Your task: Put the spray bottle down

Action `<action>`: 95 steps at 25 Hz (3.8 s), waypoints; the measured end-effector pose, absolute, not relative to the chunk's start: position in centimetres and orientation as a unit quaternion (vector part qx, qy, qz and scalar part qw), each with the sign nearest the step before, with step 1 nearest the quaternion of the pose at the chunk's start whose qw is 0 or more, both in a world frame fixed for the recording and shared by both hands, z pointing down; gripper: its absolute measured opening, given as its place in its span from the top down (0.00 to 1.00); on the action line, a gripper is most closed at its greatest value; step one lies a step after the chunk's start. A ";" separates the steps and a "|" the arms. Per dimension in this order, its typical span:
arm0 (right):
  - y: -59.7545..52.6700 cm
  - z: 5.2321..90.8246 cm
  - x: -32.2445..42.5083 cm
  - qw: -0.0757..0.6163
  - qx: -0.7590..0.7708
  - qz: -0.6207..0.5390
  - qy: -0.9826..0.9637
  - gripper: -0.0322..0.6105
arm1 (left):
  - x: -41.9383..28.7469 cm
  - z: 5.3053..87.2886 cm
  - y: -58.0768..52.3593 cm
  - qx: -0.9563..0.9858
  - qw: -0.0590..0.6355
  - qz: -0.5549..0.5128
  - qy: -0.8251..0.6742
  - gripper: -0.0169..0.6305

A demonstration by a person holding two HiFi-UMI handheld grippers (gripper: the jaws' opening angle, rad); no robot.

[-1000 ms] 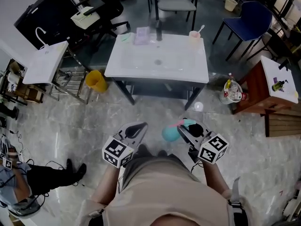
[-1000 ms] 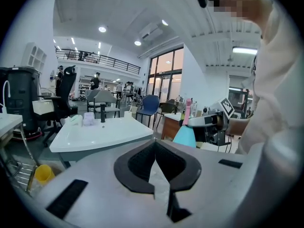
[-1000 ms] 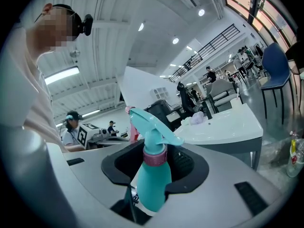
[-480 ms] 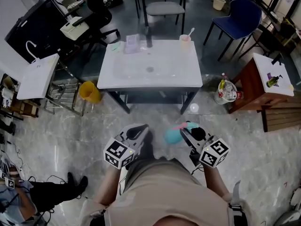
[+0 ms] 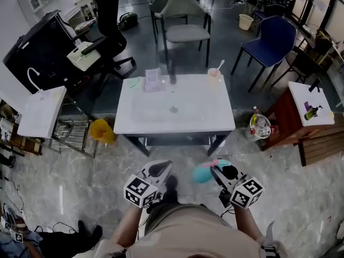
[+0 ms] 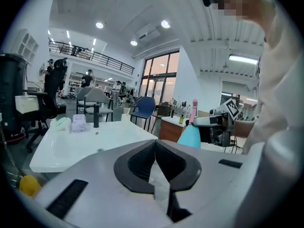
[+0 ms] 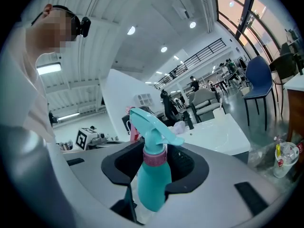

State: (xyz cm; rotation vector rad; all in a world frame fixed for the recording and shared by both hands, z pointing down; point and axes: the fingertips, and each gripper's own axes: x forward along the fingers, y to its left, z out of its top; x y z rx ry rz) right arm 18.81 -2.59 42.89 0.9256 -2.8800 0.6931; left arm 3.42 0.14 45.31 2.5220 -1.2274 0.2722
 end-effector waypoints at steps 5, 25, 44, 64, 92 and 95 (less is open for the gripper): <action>-5.7 42.4 17.3 0.023 0.303 0.214 -0.928 0.70 | 1.6 45.4 -2.4 0.884 0.166 0.092 -0.428 0.96; -15.5 40.3 13.6 0.034 0.347 0.168 -0.922 0.70 | -2.0 46.3 -9.4 0.891 0.186 0.084 -0.406 0.96; -24.9 39.4 8.6 0.071 0.363 0.106 -0.923 0.70 | -6.7 47.5 -14.6 0.891 0.204 0.063 -0.400 0.96; -31.2 38.2 5.8 0.103 0.394 0.025 -0.913 0.70 | -8.6 48.4 -16.7 0.901 0.208 0.053 -0.376 0.96; -41.1 43.5 6.4 0.121 0.364 0.031 -0.923 0.70 | -6.2 49.6 -22.4 0.876 0.230 0.081 -0.417 0.96; -41.7 44.4 6.3 0.121 0.360 0.036 -0.924 0.70 | -6.4 49.6 -22.7 0.872 0.231 0.085 -0.423 0.96</action>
